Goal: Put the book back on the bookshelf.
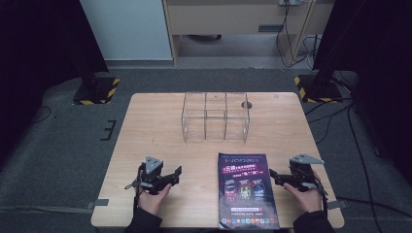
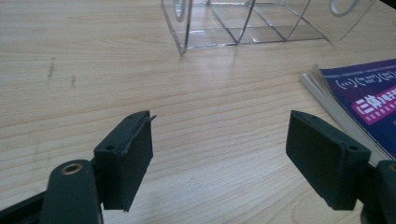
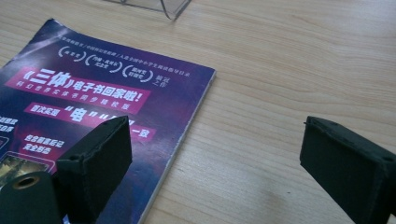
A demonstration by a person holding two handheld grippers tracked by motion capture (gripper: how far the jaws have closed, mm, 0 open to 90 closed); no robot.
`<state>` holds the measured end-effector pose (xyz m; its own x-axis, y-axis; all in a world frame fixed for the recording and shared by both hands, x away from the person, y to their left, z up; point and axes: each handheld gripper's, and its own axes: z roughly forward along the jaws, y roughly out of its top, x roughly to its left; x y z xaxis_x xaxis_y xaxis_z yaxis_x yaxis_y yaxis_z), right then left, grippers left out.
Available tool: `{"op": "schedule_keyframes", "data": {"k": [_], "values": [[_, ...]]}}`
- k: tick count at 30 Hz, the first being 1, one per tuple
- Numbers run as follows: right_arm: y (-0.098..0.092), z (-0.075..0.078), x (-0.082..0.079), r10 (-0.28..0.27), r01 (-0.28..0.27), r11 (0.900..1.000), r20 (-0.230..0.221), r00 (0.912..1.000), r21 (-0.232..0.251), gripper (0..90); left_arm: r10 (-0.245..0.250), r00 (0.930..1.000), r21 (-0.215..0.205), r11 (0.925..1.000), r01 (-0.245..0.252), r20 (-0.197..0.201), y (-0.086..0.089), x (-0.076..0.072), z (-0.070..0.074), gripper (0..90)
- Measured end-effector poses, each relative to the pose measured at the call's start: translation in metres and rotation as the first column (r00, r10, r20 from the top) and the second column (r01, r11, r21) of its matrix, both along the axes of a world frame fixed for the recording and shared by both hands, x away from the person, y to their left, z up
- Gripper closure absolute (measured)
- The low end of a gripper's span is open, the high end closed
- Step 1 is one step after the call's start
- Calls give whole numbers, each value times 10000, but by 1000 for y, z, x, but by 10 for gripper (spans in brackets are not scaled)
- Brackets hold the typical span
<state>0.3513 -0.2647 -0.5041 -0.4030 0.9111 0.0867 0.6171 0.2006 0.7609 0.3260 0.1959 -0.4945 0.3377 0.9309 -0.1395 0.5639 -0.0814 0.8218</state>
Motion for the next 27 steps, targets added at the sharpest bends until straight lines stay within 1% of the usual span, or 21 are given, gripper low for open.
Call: {"op": "schedule_keyframes", "data": {"k": [5, 8, 10, 14, 16, 19, 21, 27], "values": [[4, -1, 0, 45, -45, 10000, -44, 10000, 23, 96, -211, 9998, -148, 9997, 211, 29, -12, -1, 0, 223], [5, -1, 0, 98, -98, 9999, -32, 9999, -20, 96, -481, 9988, -310, 9984, 481, 1, -19, -2, 1, 223], [6, -1, 0, 59, -59, 10000, 8, 10000, 27, 96, -594, 9982, -206, 9980, 595, 66, -24, -4, 2, 224], [7, -1, -1, 81, -82, 10000, 132, 9999, 52, 95, -778, 9968, -183, 9968, 781, 163, -34, -6, 5, 227], [8, -2, -2, 79, -80, 10000, 276, 9996, 33, 95, -838, 9964, -163, 9963, 841, 156, -39, -6, 6, 228], [9, -2, -2, -15, 10, 9999, 391, 9992, 121, 96, -850, 9963, 36, 9964, 850, 152, -46, -8, 7, 234], [9, -2, -2, 8, -13, 9999, 425, 9991, 112, 96, -879, 9960, -57, 9961, 880, 138, -50, -8, 8, 234], [11, -2, -2, 125, -131, 9998, 410, 9991, 155, 102, -1102, 9937, -65, 9939, 1103, 210, -68, -6, 12, 238]]}}
